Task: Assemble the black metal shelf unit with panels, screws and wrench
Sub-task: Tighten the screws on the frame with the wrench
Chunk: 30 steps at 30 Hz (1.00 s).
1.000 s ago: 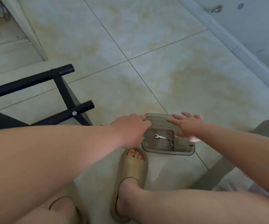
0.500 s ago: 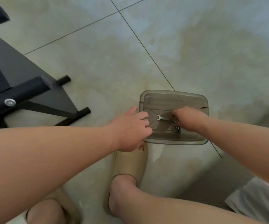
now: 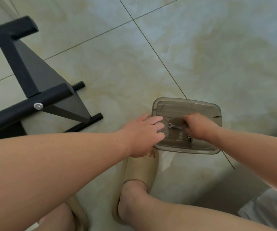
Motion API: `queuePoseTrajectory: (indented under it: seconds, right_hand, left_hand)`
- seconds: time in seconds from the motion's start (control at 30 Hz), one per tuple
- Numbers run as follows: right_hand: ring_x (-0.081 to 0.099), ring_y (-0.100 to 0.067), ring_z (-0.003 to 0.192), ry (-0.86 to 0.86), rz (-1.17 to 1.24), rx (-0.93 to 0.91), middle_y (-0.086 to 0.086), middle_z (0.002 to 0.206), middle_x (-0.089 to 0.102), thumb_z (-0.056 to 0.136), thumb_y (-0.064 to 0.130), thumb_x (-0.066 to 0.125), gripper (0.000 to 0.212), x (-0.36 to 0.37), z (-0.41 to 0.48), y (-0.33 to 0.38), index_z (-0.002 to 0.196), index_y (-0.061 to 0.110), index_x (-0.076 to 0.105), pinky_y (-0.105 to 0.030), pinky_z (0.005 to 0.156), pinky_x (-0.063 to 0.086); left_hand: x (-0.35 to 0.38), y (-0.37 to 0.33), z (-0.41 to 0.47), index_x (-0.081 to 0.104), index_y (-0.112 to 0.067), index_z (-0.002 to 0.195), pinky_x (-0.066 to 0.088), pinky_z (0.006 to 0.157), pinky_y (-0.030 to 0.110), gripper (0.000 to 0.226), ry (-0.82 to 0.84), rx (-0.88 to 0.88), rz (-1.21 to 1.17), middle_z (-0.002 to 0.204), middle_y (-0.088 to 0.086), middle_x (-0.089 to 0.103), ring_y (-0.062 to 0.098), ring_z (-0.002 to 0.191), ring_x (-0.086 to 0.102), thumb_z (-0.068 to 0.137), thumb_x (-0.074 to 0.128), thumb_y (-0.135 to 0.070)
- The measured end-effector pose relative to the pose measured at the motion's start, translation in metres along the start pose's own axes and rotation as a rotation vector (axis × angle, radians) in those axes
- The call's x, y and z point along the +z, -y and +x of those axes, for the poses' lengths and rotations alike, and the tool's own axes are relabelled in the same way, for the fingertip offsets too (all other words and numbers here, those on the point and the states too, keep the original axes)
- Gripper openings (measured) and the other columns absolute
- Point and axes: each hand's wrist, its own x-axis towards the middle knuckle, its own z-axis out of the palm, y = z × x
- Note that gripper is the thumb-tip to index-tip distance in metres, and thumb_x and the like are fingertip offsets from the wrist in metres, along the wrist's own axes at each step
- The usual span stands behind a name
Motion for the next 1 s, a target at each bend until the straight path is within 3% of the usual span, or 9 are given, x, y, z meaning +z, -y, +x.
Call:
queuePoseTrajectory:
  seconds: [0.17,0.33,0.47,0.6,0.7,0.83,0.9,1.0]
  right_hand:
    - [0.063,-0.029,0.094,-0.143,0.149,0.021,-0.006,0.096,0.067,0.090,0.009,0.055,0.016,-0.061,-0.036,0.026,0.099,0.013,0.068,-0.031,0.077,0.050]
    - [0.055,-0.017,0.084,-0.370,0.336,-0.012,0.003,0.084,0.062,0.091,0.008,0.060,0.014,-0.131,-0.085,0.074,0.097,0.013,0.072,-0.022,0.073,0.038]
    - [0.064,-0.018,0.083,-0.496,0.522,-0.087,0.003,0.085,0.069,0.088,0.013,0.072,0.008,-0.180,-0.127,0.132,0.086,0.021,0.070,-0.027,0.078,0.049]
    - [0.057,-0.010,0.064,-0.559,0.651,-0.207,0.008,0.073,0.065,0.090,0.021,0.072,0.010,-0.215,-0.174,0.200,0.081,0.022,0.068,-0.022,0.055,0.041]
    - [0.057,-0.009,0.061,-0.576,0.699,-0.299,0.008,0.071,0.066,0.090,0.024,0.071,0.008,-0.223,-0.203,0.249,0.083,0.020,0.070,-0.014,0.047,0.041]
    - [0.057,0.001,0.064,-0.537,0.621,-0.432,0.010,0.075,0.068,0.090,0.018,0.069,0.012,-0.219,-0.221,0.295,0.080,0.024,0.070,-0.010,0.056,0.043]
    - [0.059,0.000,0.071,-0.501,0.544,-0.463,0.012,0.080,0.067,0.090,0.018,0.069,0.010,-0.216,-0.221,0.308,0.083,0.025,0.069,-0.012,0.060,0.045]
    - [0.059,0.004,0.070,-0.460,0.547,-0.482,0.014,0.078,0.066,0.091,0.021,0.071,0.010,-0.216,-0.216,0.317,0.083,0.028,0.070,-0.010,0.061,0.044]
  left_hand:
    - [-0.047,0.006,-0.034,0.050,-0.019,0.130,0.040,0.104,0.039,0.033,0.004,-0.085,-0.021,0.140,0.004,0.048,0.024,0.132,0.041,0.097,0.046,-0.026]
    - [-0.102,0.009,-0.093,0.058,-0.020,0.112,0.050,0.086,0.041,0.021,-0.062,-0.370,-0.234,0.116,0.003,0.059,0.028,0.108,0.057,0.101,0.044,-0.031]
    - [-0.132,0.009,-0.144,0.065,-0.009,0.104,0.046,0.073,0.030,0.026,-0.262,-0.648,-0.706,0.105,0.008,0.068,0.026,0.092,0.063,0.101,0.045,-0.025]
    - [-0.154,0.017,-0.201,0.058,-0.007,0.088,0.046,0.062,0.028,0.021,-0.545,-0.916,-1.487,0.094,0.012,0.064,0.026,0.076,0.058,0.102,0.045,-0.017]
    - [-0.162,0.017,-0.246,0.058,-0.004,0.101,0.052,0.079,0.037,0.028,-0.632,-0.915,-1.945,0.102,0.015,0.066,0.028,0.087,0.064,0.105,0.041,-0.026]
    - [-0.163,0.014,-0.278,0.059,0.005,0.115,0.051,0.090,0.041,0.044,-0.630,-0.826,-2.198,0.107,0.020,0.068,0.031,0.096,0.067,0.108,0.035,-0.032]
    - [-0.161,0.017,-0.284,0.061,0.005,0.112,0.053,0.087,0.037,0.044,-0.620,-0.796,-2.247,0.101,0.018,0.070,0.029,0.092,0.068,0.108,0.035,-0.031]
    - [-0.155,0.026,-0.292,0.063,0.003,0.113,0.056,0.064,0.029,0.039,-0.535,-0.807,-2.270,0.089,0.013,0.067,0.022,0.077,0.067,0.107,0.037,-0.025]
